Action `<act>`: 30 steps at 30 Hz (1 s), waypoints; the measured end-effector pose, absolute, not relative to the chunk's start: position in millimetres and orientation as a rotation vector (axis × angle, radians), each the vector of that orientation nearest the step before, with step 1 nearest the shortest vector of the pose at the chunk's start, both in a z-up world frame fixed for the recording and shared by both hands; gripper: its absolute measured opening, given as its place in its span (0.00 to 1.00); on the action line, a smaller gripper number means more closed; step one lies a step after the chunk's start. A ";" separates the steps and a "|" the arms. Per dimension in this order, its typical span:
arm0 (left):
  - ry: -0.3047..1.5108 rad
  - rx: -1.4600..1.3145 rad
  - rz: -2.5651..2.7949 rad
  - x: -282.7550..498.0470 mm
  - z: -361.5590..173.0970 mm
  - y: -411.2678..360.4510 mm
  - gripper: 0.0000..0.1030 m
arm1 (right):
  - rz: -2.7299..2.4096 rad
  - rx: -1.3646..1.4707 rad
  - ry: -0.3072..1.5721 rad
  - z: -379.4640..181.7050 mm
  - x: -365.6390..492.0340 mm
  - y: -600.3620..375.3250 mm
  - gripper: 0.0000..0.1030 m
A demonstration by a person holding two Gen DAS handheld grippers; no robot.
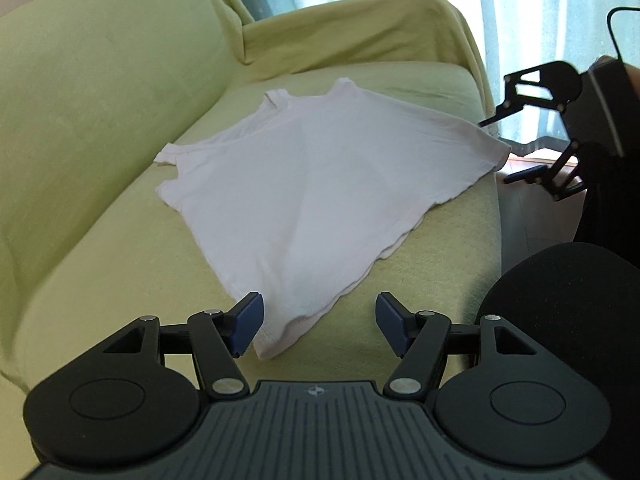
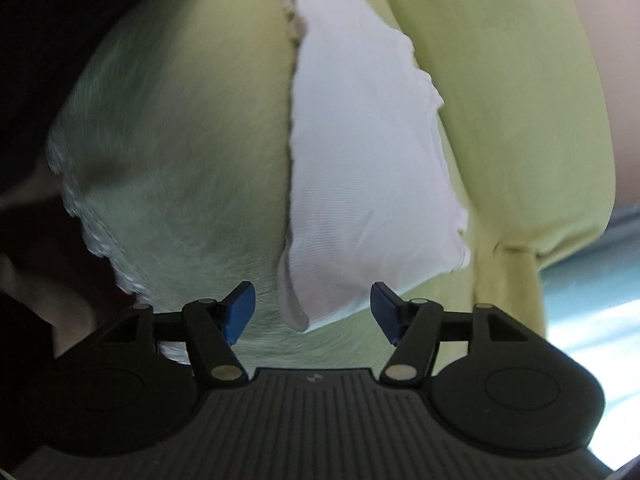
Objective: Fold clothes
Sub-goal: 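Grasp the hem with the right gripper and fold it toward the straps while the left gripper holds the hem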
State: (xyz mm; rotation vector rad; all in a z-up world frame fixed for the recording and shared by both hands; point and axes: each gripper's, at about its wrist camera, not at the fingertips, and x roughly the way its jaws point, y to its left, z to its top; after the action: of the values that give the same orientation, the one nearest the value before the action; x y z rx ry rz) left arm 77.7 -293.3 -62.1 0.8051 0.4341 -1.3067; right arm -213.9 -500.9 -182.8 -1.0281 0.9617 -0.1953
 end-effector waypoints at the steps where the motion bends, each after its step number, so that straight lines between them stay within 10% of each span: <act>1: 0.425 0.816 -1.304 77.4 -62.8 -293.9 0.63 | -0.195 -1.045 0.959 -185.4 -212.8 -501.1 0.33; 5: 0.317 0.912 -1.296 70.6 -66.2 -289.9 0.72 | -0.227 -0.944 0.915 -166.0 -218.2 -501.1 0.00; 30: -0.063 1.226 -1.386 13.4 -98.4 -368.4 0.72 | -0.439 -0.388 0.734 -46.6 -220.2 -564.2 0.01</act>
State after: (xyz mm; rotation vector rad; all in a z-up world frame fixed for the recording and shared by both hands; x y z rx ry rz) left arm 13.4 -368.4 -98.4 1.2263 -0.0629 -1.3862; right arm -220.2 -564.2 -46.6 -0.3885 0.7345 -0.4395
